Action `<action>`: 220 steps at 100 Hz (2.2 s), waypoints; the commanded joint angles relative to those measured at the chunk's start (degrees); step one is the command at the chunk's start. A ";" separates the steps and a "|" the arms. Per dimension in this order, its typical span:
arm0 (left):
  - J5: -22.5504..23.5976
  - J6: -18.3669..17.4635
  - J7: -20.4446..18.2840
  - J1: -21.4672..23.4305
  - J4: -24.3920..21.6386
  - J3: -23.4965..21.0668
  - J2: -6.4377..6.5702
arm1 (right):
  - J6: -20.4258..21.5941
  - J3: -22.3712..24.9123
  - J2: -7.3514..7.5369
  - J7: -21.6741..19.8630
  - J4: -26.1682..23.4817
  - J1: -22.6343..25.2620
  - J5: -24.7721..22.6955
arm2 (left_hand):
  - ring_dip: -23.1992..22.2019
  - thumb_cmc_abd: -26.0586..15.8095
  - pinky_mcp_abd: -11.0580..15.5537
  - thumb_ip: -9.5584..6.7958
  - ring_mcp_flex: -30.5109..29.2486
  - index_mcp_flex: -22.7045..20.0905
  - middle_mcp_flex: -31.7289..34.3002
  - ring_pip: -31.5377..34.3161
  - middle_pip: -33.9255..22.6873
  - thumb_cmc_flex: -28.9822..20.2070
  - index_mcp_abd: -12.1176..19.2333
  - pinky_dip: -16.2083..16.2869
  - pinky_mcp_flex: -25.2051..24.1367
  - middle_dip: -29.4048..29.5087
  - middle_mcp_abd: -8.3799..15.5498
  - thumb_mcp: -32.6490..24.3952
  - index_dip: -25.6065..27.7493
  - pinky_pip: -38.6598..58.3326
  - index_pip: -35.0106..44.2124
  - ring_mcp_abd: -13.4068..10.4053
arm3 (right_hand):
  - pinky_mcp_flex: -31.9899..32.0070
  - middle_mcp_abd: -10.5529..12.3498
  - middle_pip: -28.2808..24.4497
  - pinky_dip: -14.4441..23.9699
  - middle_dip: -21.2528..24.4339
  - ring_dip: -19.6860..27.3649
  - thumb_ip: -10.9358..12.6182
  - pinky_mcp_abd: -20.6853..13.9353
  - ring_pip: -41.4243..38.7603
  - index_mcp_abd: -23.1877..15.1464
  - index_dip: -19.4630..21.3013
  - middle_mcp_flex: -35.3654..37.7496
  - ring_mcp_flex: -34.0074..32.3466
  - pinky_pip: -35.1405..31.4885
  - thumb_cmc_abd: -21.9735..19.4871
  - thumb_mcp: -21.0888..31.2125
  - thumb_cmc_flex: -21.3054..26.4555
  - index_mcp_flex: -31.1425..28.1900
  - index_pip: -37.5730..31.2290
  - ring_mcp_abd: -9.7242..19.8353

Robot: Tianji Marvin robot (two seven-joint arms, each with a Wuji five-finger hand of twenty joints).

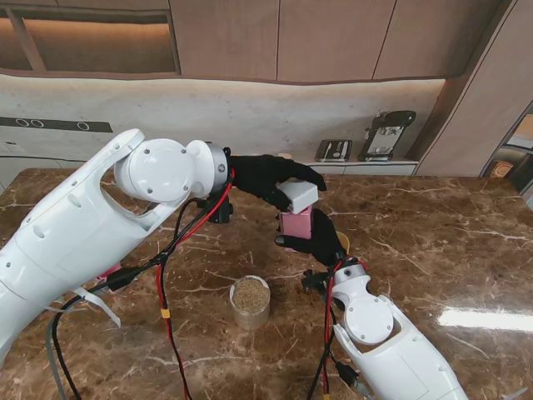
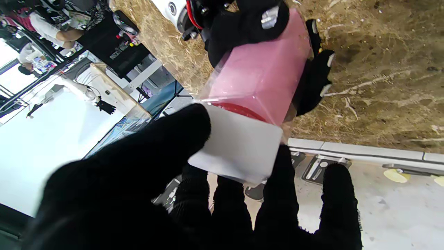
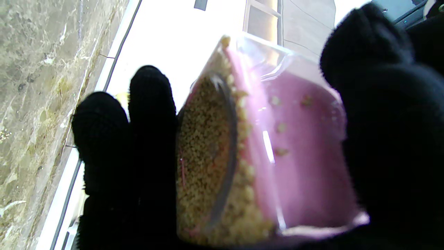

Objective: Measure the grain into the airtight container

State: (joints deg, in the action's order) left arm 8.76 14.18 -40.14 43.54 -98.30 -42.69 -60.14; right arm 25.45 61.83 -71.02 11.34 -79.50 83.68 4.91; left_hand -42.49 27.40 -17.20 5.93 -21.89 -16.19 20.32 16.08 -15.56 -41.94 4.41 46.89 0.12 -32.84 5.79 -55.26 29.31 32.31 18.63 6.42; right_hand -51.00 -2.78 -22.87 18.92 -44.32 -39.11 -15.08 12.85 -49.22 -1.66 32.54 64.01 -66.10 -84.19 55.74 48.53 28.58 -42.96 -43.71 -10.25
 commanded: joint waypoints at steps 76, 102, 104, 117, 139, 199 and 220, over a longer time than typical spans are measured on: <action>7.37 -0.18 11.13 0.56 1.82 1.92 -2.96 | 0.68 0.13 -0.22 0.30 0.75 -0.12 -1.34 | -4.80 0.29 1.27 2.08 -37.43 -32.77 42.48 22.86 -3.31 -17.30 -2.67 -13.72 41.01 -12.39 -13.78 18.74 -13.62 42.34 32.72 9.93 | 1.09 6.95 -9.76 1.30 -1.23 0.06 -0.36 -3.81 -0.54 -13.72 0.36 5.90 -1.35 1.30 -21.36 13.13 10.81 -6.66 -9.40 6.98; 8.75 -1.21 11.71 0.03 1.84 2.18 -3.11 | 0.80 0.08 -0.16 0.13 0.64 -0.11 -1.31 | -3.50 1.33 1.10 2.49 -40.61 -34.84 44.33 22.93 -6.21 -15.90 -3.36 -15.42 44.34 -7.06 -13.96 16.82 -14.96 43.26 31.48 9.40 | 1.12 6.91 -9.75 1.35 -1.25 0.05 -0.35 -3.75 -0.53 -13.77 0.34 5.87 -1.39 1.33 -21.35 13.11 10.80 -6.70 -9.40 6.92; 8.90 -1.24 12.01 0.23 1.74 2.02 -3.15 | 0.77 0.12 -0.16 0.12 0.63 -0.09 -1.30 | -3.48 1.47 1.11 2.55 -40.79 -34.95 44.48 22.99 -6.24 -15.85 -3.25 -15.49 44.54 -7.17 -13.91 16.63 -14.93 43.34 31.67 9.31 | 1.12 6.91 -9.75 1.35 -1.25 0.05 -0.34 -3.75 -0.53 -13.80 0.35 5.87 -1.39 1.34 -21.37 13.12 10.83 -6.73 -9.41 6.91; 10.13 -0.84 14.58 2.04 0.61 0.42 -3.49 | 0.64 0.41 -0.18 0.27 0.58 0.04 -1.30 | -3.50 1.68 0.99 2.66 -41.46 -34.90 44.86 23.22 -6.45 -15.48 -2.86 -15.59 45.18 -7.66 -13.73 16.14 -14.38 43.63 32.53 9.26 | 1.12 6.88 -9.73 1.36 -1.23 0.05 -0.36 -3.73 -0.51 -13.81 0.34 5.86 -1.37 1.35 -21.35 13.08 10.81 -6.71 -9.39 6.96; 10.88 -1.09 14.49 2.95 -0.55 -0.54 -3.20 | 0.60 0.00 -0.21 -0.15 0.25 0.06 -0.29 | -3.52 2.05 1.00 2.83 -41.03 -34.87 44.93 22.96 -5.90 -15.14 -2.42 -15.72 44.67 -7.86 -13.32 15.52 -14.33 43.42 32.68 9.30 | 1.12 6.88 -9.75 1.39 -1.25 0.05 -0.36 -3.73 -0.48 -13.72 0.32 5.88 -1.35 1.36 -21.36 13.04 10.81 -6.70 -9.39 6.99; 11.79 -3.98 12.58 0.63 1.46 2.78 -3.02 | 0.29 0.15 -0.09 -0.71 -0.48 0.43 0.51 | -3.73 1.99 1.05 2.93 -39.96 -34.89 44.77 22.46 -4.88 -15.18 -1.85 -15.36 43.11 -8.48 -12.61 15.34 -14.97 43.18 32.58 9.19 | 0.59 6.76 -9.87 1.50 -1.21 -0.06 -0.32 -3.64 -0.76 -13.58 0.24 6.19 -1.84 1.14 -21.67 12.89 11.02 -6.77 -9.41 6.74; 11.87 -5.10 12.22 0.13 2.41 3.74 -3.00 | 0.31 0.43 -0.12 -0.67 -0.77 0.61 1.03 | -3.78 1.74 1.18 2.91 -39.31 -34.60 44.66 22.15 -4.30 -15.36 -1.57 -15.20 42.12 -8.52 -12.22 15.68 -14.90 42.87 32.63 9.17 | 0.48 6.58 -9.99 1.53 -1.22 -0.09 -0.26 -3.57 -0.87 -13.28 0.20 6.32 -2.01 1.06 -21.77 12.63 11.24 -6.81 -9.46 6.61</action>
State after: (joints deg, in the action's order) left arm 20.46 9.41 -27.59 43.64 -96.85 -39.46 -63.11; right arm 25.97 61.88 -71.00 11.10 -79.85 84.14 5.71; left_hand -46.23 41.97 -17.78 11.30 -62.02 -37.52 59.31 36.98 -14.80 -46.75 -6.07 31.70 43.13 -38.87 -10.41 -24.88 11.61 73.46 36.24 16.57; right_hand -50.52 -2.85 -22.88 18.94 -44.32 -39.11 -15.09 12.96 -49.22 -1.74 32.47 63.99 -66.07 -84.19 55.84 48.53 28.70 -42.95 -43.71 -10.31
